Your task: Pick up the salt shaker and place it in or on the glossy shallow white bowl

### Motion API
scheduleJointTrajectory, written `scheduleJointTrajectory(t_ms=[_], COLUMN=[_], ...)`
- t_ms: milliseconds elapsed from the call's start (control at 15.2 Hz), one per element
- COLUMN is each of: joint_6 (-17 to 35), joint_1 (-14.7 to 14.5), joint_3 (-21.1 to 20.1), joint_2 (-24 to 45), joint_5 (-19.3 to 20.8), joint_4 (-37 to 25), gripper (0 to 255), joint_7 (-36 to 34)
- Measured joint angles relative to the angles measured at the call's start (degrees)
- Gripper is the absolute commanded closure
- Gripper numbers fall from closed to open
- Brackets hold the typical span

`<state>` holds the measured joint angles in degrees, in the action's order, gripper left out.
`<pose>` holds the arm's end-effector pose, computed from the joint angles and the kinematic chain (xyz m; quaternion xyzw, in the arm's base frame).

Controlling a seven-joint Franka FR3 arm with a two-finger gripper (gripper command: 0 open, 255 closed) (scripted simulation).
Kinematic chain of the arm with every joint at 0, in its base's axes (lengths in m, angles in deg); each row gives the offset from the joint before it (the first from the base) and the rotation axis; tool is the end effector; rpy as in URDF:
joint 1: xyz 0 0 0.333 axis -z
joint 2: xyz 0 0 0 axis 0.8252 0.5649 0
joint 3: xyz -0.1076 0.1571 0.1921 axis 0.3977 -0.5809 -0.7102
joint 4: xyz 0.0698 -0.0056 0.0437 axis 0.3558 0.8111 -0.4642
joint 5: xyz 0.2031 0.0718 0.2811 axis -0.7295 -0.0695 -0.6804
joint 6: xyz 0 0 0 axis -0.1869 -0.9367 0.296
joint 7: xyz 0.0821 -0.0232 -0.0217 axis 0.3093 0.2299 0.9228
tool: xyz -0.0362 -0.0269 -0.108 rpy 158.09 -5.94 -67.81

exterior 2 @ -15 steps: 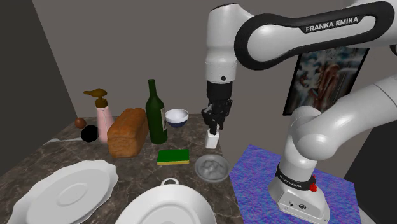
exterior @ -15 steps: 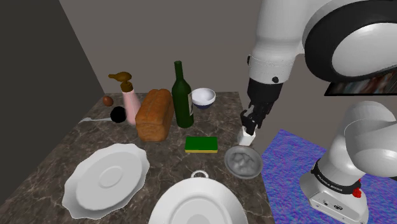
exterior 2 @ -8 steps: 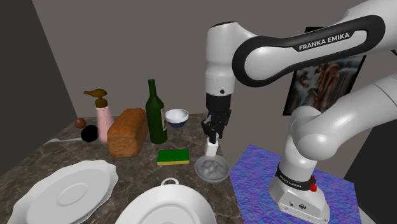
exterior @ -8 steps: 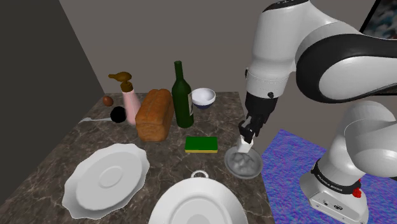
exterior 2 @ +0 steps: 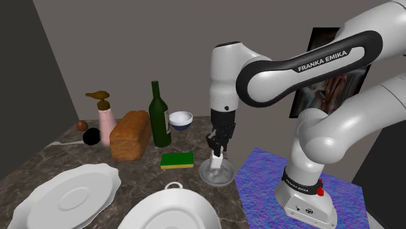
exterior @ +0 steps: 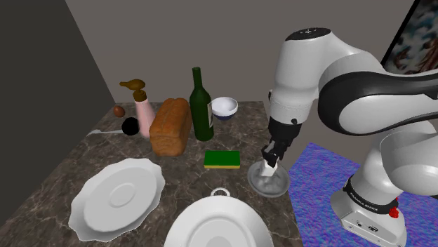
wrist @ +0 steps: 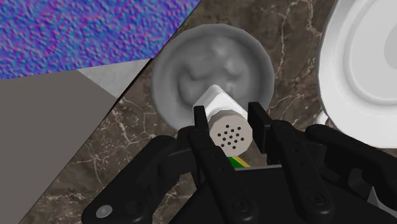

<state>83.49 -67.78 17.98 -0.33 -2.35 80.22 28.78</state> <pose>0.2530 0.1891 0.3982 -0.9992 0.0412 0.0001 0.0012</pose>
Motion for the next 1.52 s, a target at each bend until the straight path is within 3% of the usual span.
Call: scheduleJointTrajectory(t_ms=[396, 462, 858, 1122, 1518], joint_6=[0.72, 0.72, 0.73, -6.01, -7.25], joint_1=[-0.06, -0.06, -0.06, 0.43, 0.56], joint_3=[-0.18, -0.18, -0.18, 1.66, 1.91], joint_2=[0.17, 0.17, 0.17, -1.71, -1.73], joint_5=[-0.17, -0.17, -0.17, 1.4, 1.69], joint_4=[0.51, 0.52, 0.52, -4.44, -5.59], gripper=[255, 0, 0, 0, 0], joint_7=[0.02, 0.03, 0.03, -0.13, -0.23])
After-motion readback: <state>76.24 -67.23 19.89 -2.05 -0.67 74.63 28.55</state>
